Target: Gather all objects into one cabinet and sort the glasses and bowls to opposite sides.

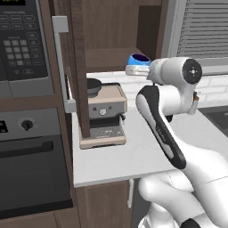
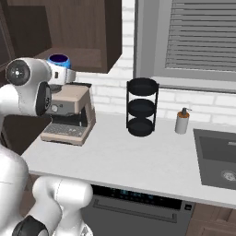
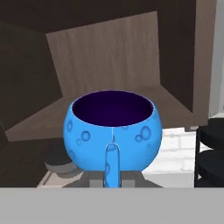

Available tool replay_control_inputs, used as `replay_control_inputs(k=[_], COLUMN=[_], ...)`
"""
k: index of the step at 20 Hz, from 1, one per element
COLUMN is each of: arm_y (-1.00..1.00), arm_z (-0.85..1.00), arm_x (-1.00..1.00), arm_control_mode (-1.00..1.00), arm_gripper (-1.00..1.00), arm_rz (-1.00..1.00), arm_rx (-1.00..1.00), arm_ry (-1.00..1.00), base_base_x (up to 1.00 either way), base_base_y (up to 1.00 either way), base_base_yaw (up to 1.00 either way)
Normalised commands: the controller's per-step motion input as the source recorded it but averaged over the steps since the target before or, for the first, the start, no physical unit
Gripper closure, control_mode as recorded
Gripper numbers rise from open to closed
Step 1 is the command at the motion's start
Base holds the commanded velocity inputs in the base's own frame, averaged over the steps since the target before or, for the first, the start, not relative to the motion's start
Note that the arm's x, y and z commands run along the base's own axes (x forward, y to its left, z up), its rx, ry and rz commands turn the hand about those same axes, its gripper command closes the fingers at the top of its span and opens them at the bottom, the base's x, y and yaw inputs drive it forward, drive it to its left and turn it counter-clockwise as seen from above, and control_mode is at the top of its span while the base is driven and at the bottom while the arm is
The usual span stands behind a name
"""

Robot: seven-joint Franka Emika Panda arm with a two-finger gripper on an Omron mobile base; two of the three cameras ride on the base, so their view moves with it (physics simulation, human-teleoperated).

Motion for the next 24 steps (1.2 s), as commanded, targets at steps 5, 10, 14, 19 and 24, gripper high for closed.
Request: replay_control_inputs(k=[5, 10, 14, 19, 24], arm_y=[0.00, -0.11, -0.13, -0.01, 0.00], arm_z=[0.00, -0.05, -0.06, -0.16, -0.05], arm_x=[-0.93, -0.84, -0.98, -0.75, -0.09], arm_control_mode=[-1.00, -1.00, -1.00, -1.00, -1.00], arm_gripper=[1.00, 1.00, 1.00, 1.00, 1.00], arm_rz=[0.01, 0.00, 0.00, 0.00, 0.00], arm_rx=[0.00, -0.02, -0.03, -0.11, -0.06], arm_ry=[0.00, 0.01, 0.00, 0.02, 0.04], base_base_x=[0.00, 0.00, 0.00, 0.00, 0.00], base_base_y=[0.00, 0.00, 0.00, 0.00, 0.00], base_base_yaw=[0.00, 0.00, 0.00, 0.00, 0.00])
